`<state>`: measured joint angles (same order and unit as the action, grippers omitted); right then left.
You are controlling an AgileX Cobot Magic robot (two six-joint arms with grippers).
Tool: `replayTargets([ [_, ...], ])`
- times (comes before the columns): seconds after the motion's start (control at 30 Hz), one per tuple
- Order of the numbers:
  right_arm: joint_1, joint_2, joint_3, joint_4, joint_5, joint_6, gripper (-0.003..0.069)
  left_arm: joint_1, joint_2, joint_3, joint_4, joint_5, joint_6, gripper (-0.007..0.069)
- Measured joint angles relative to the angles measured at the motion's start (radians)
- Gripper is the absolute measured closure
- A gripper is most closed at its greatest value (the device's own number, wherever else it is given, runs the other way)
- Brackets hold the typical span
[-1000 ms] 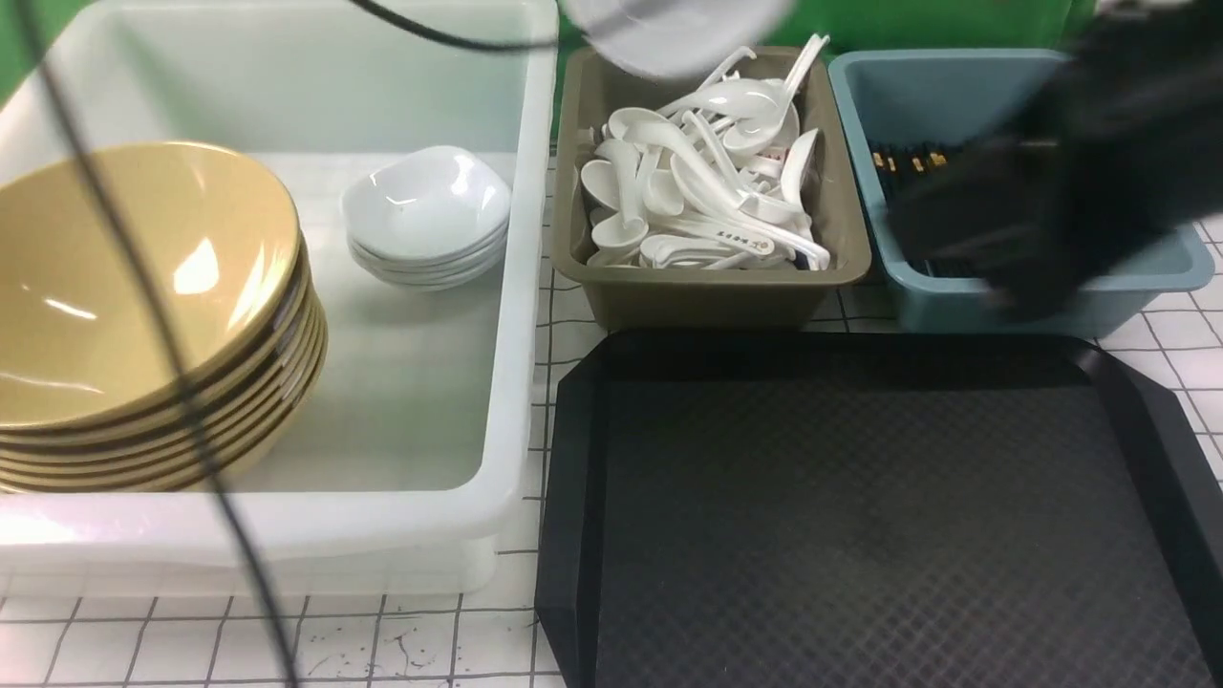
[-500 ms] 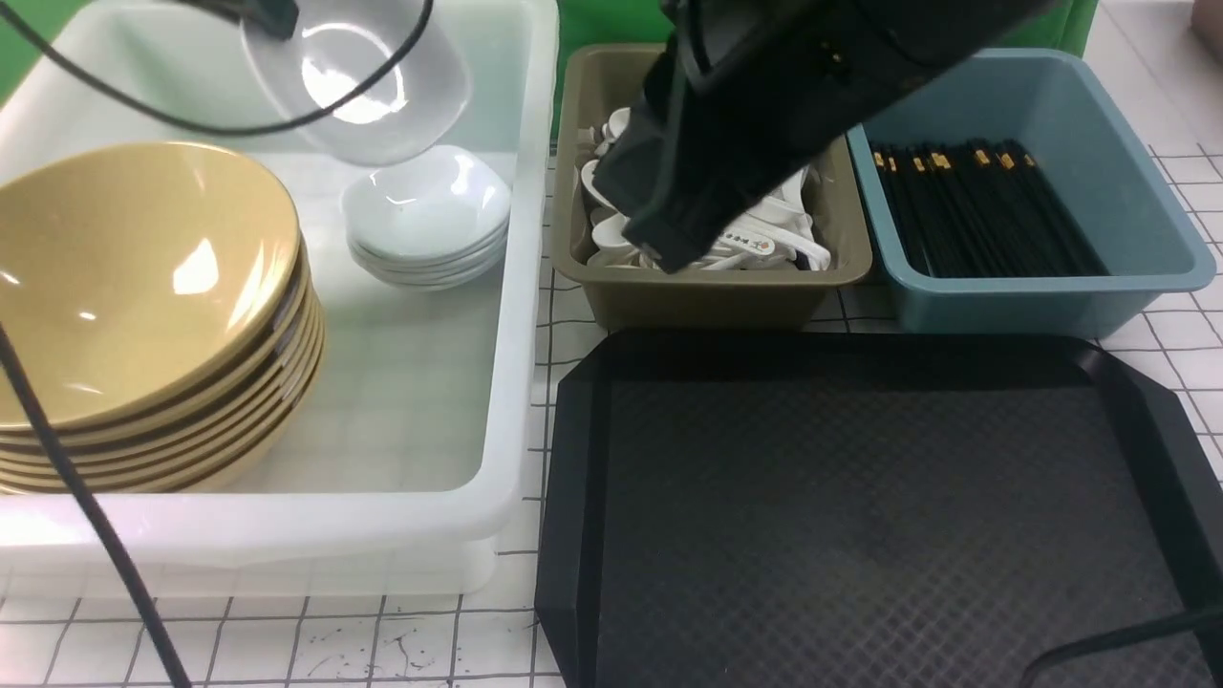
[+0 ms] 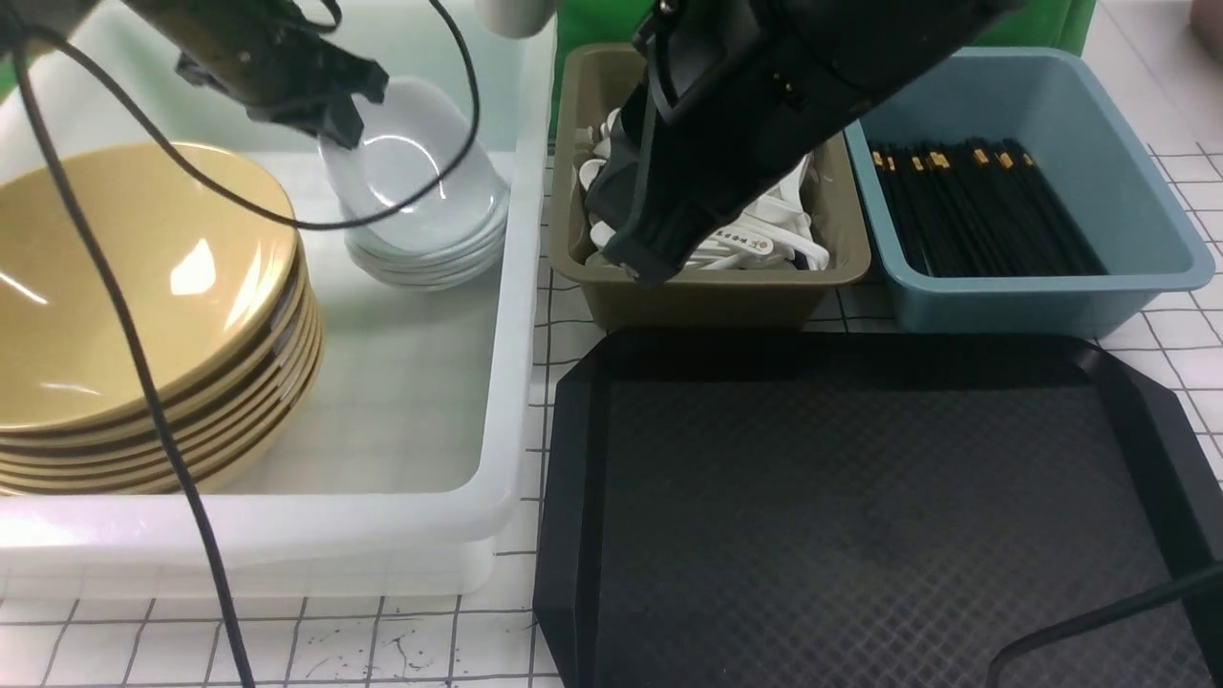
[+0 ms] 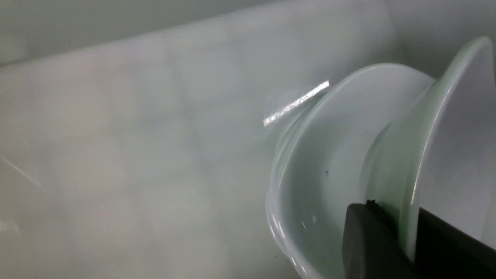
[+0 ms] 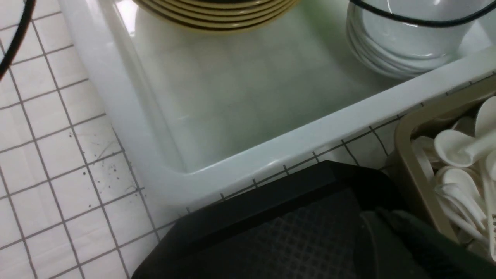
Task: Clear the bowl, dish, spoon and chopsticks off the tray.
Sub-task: Use the left arm to put the plate into the large storage box on the left
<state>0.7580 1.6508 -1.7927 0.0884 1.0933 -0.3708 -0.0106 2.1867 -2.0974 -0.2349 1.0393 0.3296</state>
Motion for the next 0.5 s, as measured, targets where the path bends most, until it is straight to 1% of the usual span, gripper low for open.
replayTargets([
  [0.1,0.0,0.011,0.0,-0.006,0.002,0.0,0.0598,0.001,0.016,0.0,0.0,-0.009,0.003,0.052],
  [0.13,0.0,0.015,0.0,-0.007,0.006,0.0,0.0597,0.001,0.018,0.0,0.001,-0.009,0.009,0.0479],
  [0.17,0.0,0.016,0.0,-0.008,0.011,0.0,0.0596,0.001,0.02,0.0,0.001,-0.008,0.01,0.0454],
  [0.23,0.0,0.019,0.0,-0.012,0.028,0.0,0.0594,0.001,0.021,0.0,0.001,-0.008,0.017,0.0372],
  [0.27,0.0,0.02,0.0,-0.014,0.039,0.0,0.0592,0.001,0.022,0.0,0.003,-0.008,0.018,0.0302],
  [0.3,0.0,0.02,0.0,-0.015,0.043,0.0,0.0592,0.001,0.023,0.0,0.003,-0.008,0.018,0.0272],
  [0.33,0.0,0.02,0.0,-0.019,0.051,0.0,0.0591,0.001,0.023,-0.001,0.003,-0.007,0.019,0.0213],
  [0.47,0.0,0.02,0.0,-0.032,0.093,0.0,0.0588,0.001,0.024,-0.058,0.008,0.034,0.019,0.0062],
  [0.5,0.0,0.02,0.0,-0.032,0.095,0.0,0.0588,0.001,0.024,-0.067,0.008,0.037,0.019,0.0058],
])
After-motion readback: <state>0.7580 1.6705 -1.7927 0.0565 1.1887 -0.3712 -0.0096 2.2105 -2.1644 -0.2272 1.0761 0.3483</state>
